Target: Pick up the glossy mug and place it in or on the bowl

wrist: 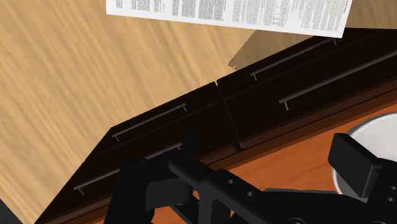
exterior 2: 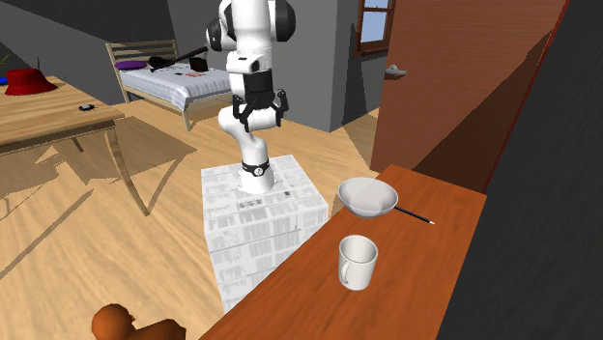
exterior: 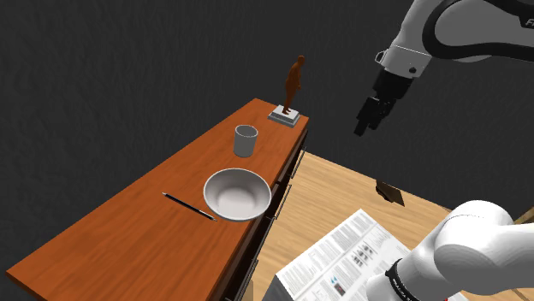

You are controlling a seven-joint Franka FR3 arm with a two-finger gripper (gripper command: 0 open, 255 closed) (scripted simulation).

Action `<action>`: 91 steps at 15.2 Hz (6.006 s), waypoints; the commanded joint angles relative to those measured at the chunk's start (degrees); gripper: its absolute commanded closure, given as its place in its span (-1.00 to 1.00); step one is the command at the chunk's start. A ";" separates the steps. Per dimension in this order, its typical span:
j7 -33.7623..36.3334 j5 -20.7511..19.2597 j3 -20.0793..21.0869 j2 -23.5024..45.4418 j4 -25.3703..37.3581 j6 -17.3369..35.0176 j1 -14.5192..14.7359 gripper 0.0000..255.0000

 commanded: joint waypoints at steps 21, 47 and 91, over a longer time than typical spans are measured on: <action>14.89 -0.79 10.05 40.36 20.02 21.81 3.49 -1.00; 23.16 -7.55 10.80 69.57 44.72 26.26 7.47 -1.00; 26.83 -5.58 13.42 55.97 47.08 10.10 10.48 1.00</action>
